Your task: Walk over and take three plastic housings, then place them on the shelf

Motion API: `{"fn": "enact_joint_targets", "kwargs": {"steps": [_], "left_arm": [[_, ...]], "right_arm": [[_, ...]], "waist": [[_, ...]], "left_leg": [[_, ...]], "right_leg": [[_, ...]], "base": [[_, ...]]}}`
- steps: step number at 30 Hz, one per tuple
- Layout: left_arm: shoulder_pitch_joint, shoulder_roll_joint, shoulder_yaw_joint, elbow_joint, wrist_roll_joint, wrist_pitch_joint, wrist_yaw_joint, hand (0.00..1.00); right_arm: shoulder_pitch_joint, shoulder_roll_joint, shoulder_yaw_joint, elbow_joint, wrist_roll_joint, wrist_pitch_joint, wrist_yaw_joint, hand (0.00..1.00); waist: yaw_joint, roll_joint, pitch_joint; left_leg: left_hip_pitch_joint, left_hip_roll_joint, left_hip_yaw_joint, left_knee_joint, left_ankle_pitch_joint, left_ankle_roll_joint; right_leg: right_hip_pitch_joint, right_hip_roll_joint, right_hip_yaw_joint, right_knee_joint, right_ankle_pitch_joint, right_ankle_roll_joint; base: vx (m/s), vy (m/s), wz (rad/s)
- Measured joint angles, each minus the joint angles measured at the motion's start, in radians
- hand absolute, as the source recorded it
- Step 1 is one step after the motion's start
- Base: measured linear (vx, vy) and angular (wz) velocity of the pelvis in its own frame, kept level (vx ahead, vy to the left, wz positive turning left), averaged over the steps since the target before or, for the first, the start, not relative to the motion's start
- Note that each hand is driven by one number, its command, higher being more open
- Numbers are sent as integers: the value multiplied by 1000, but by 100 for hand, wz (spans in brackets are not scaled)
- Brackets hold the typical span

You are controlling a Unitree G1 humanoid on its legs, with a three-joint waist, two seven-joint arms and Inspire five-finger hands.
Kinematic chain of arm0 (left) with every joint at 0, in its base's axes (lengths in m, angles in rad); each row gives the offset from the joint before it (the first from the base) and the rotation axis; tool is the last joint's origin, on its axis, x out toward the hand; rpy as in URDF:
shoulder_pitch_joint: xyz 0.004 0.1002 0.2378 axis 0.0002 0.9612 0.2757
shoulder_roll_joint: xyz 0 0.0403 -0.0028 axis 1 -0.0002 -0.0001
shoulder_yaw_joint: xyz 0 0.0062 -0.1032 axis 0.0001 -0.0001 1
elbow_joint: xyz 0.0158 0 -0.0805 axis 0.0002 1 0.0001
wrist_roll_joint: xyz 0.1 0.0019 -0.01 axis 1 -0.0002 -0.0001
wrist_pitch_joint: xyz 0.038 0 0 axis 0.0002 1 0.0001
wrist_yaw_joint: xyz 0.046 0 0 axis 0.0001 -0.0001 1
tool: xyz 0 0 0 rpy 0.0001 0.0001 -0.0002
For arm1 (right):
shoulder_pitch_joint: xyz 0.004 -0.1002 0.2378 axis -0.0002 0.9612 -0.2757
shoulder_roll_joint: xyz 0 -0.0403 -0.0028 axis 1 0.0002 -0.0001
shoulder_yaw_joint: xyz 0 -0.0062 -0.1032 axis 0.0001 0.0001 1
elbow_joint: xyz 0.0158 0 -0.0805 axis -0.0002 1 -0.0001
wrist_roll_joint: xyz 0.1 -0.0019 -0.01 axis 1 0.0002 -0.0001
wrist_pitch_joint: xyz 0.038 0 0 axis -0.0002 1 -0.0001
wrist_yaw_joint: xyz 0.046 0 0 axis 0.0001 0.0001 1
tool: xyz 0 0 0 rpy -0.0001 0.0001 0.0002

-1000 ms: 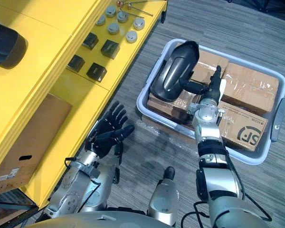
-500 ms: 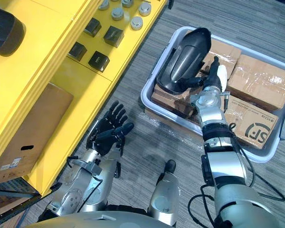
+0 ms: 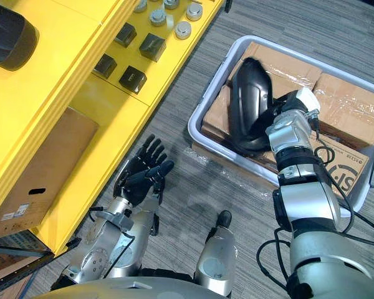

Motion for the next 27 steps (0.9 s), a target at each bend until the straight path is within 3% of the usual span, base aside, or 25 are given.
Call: {"fn": "enact_joint_targets", "kwargs": {"steps": [8, 13, 18, 22, 27], "left_arm": [[1, 10, 3, -18, -2, 1, -18, 100], [-12, 26, -11, -68, 2, 3, -73, 100], [-100, 47, -48, -92, 6, 13, -75, 100], [-189, 50, -46, -92, 44, 72, -14, 100], [-312, 61, -33, -77, 115, 212, 84, 100]], "right_arm": [[-7, -1, -16, 73, -29, 23, 17, 0], [-6, -1, -49, 124, -27, -43, -39, 0], [2, -1, -50, 120, -25, -91, -114, 0], [83, -1, -58, -17, -24, -124, -194, 0], [166, 21, -93, -279, -69, -196, -273, 0]], "waist": [[0, 2, -1], [-5, 4, -2], [-12, 4, -2], [-32, 3, -1], [-65, 1, -3]], "left_leg": [[22, 1, 6, -2, -12, -4], [24, 0, 17, -2, -15, -1], [25, -2, 22, -2, -12, 0], [59, 0, 44, -3, -14, 8], [119, 32, 103, -8, -58, 1]], "right_leg": [[23, 0, -2, -7, 0, 0], [36, 2, -1, -37, 12, 13], [51, 4, -2, -68, 31, 16], [85, 6, 12, -93, 47, 19], [137, 36, 53, -167, 94, 9]], "base": [[-8, -46, -1], [-12, -14, -1], [17, -31, -1], [36, -36, -11], [8, -45, -36]]}}
